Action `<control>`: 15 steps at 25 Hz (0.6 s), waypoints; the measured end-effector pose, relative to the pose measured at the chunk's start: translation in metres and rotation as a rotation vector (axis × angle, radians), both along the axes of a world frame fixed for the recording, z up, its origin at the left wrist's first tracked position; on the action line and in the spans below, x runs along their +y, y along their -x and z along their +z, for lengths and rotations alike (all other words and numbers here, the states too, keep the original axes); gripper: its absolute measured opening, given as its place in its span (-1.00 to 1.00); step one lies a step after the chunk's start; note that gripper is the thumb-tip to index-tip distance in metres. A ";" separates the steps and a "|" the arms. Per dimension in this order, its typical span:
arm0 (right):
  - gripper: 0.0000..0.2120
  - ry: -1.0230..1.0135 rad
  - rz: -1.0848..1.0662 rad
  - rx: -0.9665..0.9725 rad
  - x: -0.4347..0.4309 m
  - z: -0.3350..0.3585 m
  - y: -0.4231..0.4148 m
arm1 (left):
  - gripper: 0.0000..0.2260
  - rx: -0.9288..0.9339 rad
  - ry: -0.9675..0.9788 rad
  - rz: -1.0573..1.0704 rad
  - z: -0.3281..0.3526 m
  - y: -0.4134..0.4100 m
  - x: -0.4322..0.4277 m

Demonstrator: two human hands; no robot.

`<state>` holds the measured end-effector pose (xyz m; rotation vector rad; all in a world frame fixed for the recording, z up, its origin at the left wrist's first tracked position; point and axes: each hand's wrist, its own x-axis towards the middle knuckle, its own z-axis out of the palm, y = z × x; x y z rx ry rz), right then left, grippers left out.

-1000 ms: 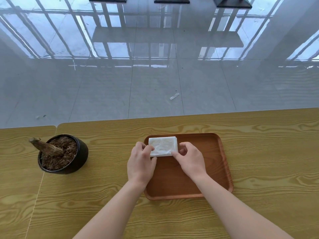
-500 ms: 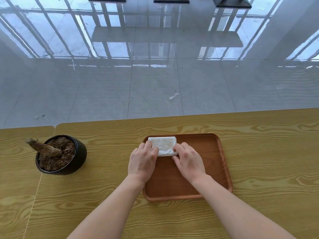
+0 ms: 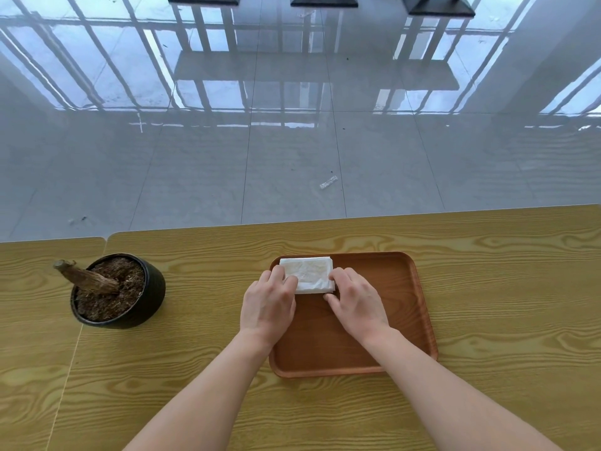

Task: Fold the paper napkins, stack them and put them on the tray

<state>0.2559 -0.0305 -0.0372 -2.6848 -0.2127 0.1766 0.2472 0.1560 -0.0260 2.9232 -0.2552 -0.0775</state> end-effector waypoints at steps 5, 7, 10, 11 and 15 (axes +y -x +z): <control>-0.75 -0.007 -0.001 0.010 -0.001 0.003 0.001 | -0.91 0.005 0.019 0.027 0.003 0.005 0.002; -0.75 -0.007 -0.011 0.006 -0.002 0.007 0.003 | -0.91 0.007 -0.002 0.024 0.007 0.007 0.003; -0.76 0.030 -0.017 -0.006 -0.004 0.017 0.005 | -0.88 -0.011 -0.057 0.029 0.013 0.009 0.003; -0.75 0.049 -0.009 -0.013 -0.004 0.021 0.005 | -0.85 -0.015 -0.076 0.037 0.016 0.010 0.003; -0.69 0.159 0.041 -0.057 -0.006 0.041 0.008 | -0.76 -0.030 -0.111 0.059 0.032 0.018 0.001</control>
